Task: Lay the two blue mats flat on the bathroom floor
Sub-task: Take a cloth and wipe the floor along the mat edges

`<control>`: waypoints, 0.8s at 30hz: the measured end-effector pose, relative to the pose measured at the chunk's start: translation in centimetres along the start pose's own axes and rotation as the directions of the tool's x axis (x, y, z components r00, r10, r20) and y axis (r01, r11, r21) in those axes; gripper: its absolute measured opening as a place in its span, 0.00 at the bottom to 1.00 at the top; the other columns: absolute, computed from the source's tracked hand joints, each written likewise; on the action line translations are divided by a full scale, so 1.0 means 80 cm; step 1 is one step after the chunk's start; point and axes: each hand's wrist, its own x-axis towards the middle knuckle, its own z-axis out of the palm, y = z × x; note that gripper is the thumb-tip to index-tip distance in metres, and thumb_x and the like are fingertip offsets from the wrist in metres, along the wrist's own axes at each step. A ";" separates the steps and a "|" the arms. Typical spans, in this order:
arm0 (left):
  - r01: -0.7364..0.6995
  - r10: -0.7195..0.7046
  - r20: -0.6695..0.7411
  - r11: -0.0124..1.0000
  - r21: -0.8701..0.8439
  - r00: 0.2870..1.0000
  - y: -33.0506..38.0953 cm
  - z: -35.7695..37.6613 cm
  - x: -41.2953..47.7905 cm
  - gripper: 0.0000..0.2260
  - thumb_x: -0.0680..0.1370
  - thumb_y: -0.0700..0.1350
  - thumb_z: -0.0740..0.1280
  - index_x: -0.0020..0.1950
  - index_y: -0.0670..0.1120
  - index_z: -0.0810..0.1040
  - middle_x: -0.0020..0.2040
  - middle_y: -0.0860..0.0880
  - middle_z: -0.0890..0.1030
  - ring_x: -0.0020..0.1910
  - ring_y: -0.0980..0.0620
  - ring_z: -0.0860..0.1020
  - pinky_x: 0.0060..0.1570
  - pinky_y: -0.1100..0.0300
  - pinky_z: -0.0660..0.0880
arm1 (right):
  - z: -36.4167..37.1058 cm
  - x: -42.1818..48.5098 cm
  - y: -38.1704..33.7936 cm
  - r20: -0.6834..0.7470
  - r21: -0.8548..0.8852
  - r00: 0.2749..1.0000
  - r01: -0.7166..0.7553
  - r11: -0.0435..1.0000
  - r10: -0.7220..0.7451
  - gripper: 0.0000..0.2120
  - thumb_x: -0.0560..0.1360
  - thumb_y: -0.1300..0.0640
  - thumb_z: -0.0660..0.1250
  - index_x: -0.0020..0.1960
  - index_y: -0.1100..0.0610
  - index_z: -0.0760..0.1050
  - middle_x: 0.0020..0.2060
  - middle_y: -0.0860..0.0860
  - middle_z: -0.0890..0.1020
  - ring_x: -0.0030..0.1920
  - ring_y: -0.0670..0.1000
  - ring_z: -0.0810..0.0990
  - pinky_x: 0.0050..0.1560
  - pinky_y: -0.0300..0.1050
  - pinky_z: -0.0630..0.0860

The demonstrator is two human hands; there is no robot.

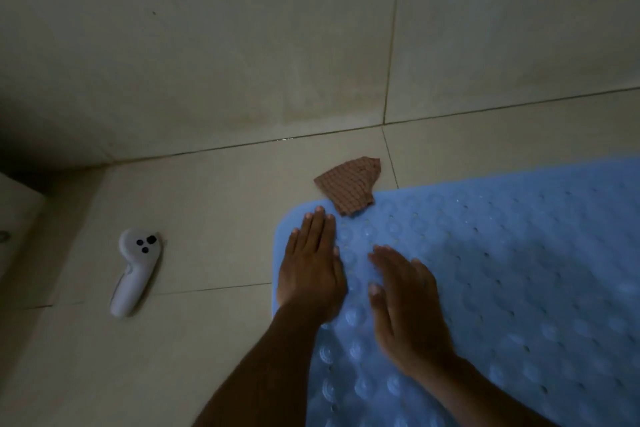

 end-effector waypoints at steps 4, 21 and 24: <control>-0.019 0.020 -0.025 0.999 0.042 0.999 0.001 0.001 -0.002 0.25 0.85 0.47 0.51 0.82 0.44 0.59 0.83 0.46 0.56 0.82 0.48 0.53 0.80 0.52 0.47 | -0.012 0.096 0.001 -0.174 0.079 0.983 -0.039 0.996 0.053 0.22 0.78 0.51 0.56 0.68 0.58 0.72 0.67 0.56 0.75 0.67 0.59 0.73 0.66 0.55 0.69; 0.072 -0.112 0.181 0.974 0.214 0.977 0.047 -0.028 0.026 0.28 0.83 0.53 0.44 0.83 0.46 0.55 0.84 0.44 0.51 0.83 0.44 0.49 0.80 0.48 0.48 | -0.110 0.209 0.229 0.373 -0.064 0.927 -0.016 0.998 0.039 0.33 0.71 0.70 0.64 0.74 0.52 0.70 0.76 0.53 0.67 0.77 0.53 0.62 0.78 0.51 0.57; -0.084 0.053 0.219 0.988 0.132 0.974 0.170 0.008 0.012 0.31 0.80 0.56 0.41 0.83 0.49 0.55 0.84 0.45 0.48 0.83 0.41 0.47 0.80 0.46 0.47 | -0.154 0.198 0.276 0.332 -0.073 0.940 -0.053 0.996 0.074 0.31 0.70 0.72 0.65 0.71 0.57 0.73 0.73 0.55 0.71 0.75 0.55 0.65 0.78 0.48 0.55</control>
